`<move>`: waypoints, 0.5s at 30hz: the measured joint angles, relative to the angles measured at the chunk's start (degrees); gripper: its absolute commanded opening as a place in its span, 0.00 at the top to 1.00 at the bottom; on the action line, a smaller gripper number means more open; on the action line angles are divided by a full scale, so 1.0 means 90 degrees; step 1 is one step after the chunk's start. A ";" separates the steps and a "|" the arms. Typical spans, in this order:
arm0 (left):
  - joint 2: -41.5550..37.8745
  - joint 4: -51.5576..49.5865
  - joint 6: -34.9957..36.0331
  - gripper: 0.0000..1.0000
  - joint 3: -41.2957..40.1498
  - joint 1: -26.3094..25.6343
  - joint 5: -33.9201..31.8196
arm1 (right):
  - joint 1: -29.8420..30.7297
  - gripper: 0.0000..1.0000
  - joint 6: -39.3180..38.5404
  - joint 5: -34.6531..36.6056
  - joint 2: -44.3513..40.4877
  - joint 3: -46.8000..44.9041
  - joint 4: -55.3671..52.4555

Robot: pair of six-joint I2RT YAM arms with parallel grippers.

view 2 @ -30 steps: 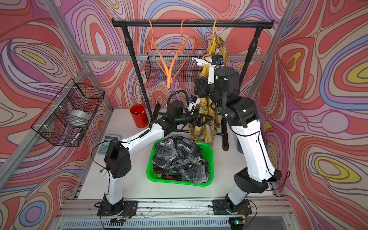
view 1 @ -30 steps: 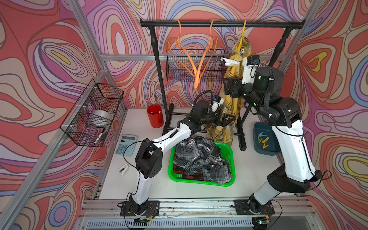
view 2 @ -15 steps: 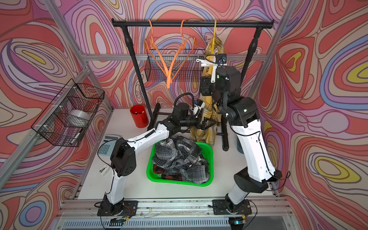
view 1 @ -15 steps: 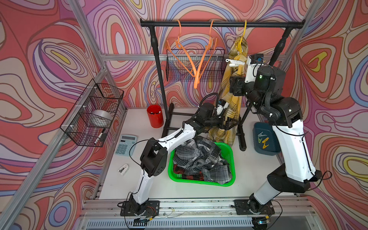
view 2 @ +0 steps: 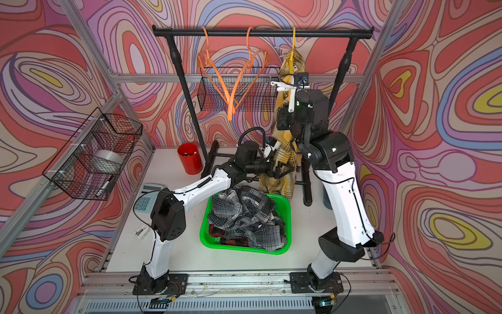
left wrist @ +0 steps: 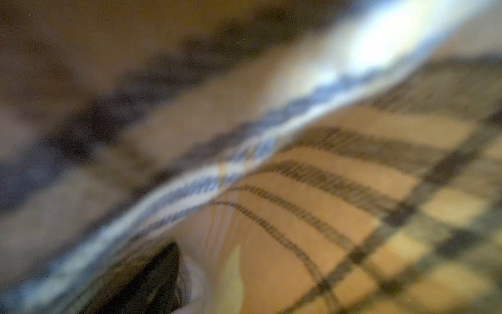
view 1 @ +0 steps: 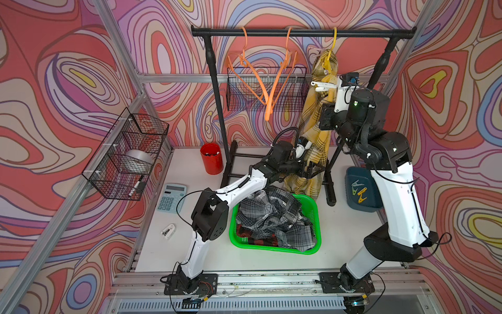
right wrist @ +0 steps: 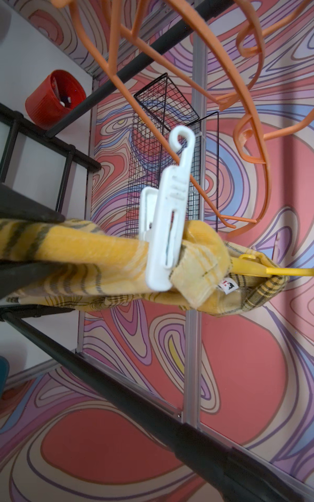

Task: Remove the clothespins securing long-sleeve shirts to the hanger
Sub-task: Pick up the hanger from the clothesline.

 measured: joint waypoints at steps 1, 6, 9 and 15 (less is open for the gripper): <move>0.0000 -0.0010 0.0019 0.13 0.0000 0.0000 -0.0024 | -0.0002 0.89 -0.0010 0.0015 0.0002 0.0000 0.0002; -0.0051 -0.0058 0.0146 0.13 -0.0070 0.0034 -0.0192 | -0.0029 1.00 -0.0046 0.0027 0.0002 0.0000 0.0002; -0.0357 0.0117 0.0041 0.12 -0.0566 0.0153 -0.0211 | -0.0039 1.00 -0.0066 0.0019 0.0002 -0.0002 0.0017; -0.1195 0.0687 -0.0253 0.12 -0.1574 0.0782 -0.0274 | -0.0061 1.00 -0.0121 -0.0121 0.0002 -0.0019 0.0172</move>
